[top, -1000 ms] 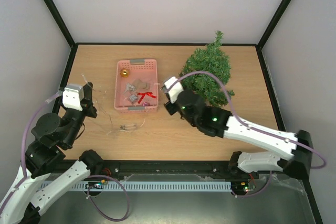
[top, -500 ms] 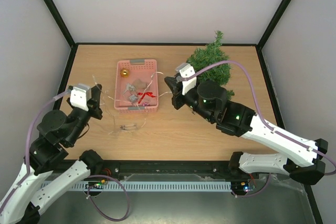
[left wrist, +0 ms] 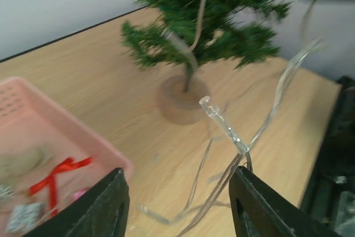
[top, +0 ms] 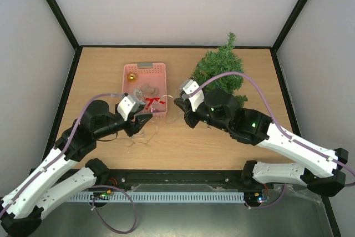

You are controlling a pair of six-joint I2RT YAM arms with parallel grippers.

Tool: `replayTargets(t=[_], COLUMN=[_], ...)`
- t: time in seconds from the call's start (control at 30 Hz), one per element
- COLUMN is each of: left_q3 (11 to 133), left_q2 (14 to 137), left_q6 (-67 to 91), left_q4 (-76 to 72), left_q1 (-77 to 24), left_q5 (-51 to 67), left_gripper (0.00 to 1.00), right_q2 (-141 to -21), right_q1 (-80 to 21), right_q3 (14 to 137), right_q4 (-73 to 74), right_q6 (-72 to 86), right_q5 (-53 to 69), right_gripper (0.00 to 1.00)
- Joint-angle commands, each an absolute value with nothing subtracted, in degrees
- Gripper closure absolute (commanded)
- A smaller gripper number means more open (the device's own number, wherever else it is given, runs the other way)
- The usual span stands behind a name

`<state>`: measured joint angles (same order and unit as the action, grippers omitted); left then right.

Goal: Decorate the small christmas tree
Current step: Pick up the decoration item from the center of the board.

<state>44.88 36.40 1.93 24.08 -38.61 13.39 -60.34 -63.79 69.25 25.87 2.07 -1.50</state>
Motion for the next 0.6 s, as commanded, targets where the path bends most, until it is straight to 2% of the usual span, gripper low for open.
replayTargets(t=[0.0, 0.17, 0.27, 0.4, 0.57], left_q3=[46.4, 50.4, 53.4, 54.7, 52.4], left_q2=[36.7, 39.4, 40.8, 41.0, 43.2], left_q6=[1.5, -5.0, -9.0, -11.0, -7.1], left_q4=[16.1, 17.6, 21.6, 27.5, 30.9], left_q1=[-38.8, -38.8, -38.8, -38.8, -38.8], left_q5=[25.6, 30.9, 33.0, 31.4, 20.4], left_gripper=[0.47, 0.37, 0.33, 0.35, 0.43], right_q2=[-60.6, -61.4, -61.8, -62.4, -62.0], right_q1=[-63.9, -63.9, -63.9, -63.9, -63.8], right_q3=[70.3, 70.9, 71.0, 72.2, 74.3], right_q4=[32.0, 33.7, 34.2, 34.5, 34.7], right_q6=[-1.7, -3.7, -4.8, -4.1, -3.3], right_q5=[5.5, 8.4, 4.8, -5.3, -17.7], right_gripper=[0.98, 0.98, 0.98, 0.98, 0.98])
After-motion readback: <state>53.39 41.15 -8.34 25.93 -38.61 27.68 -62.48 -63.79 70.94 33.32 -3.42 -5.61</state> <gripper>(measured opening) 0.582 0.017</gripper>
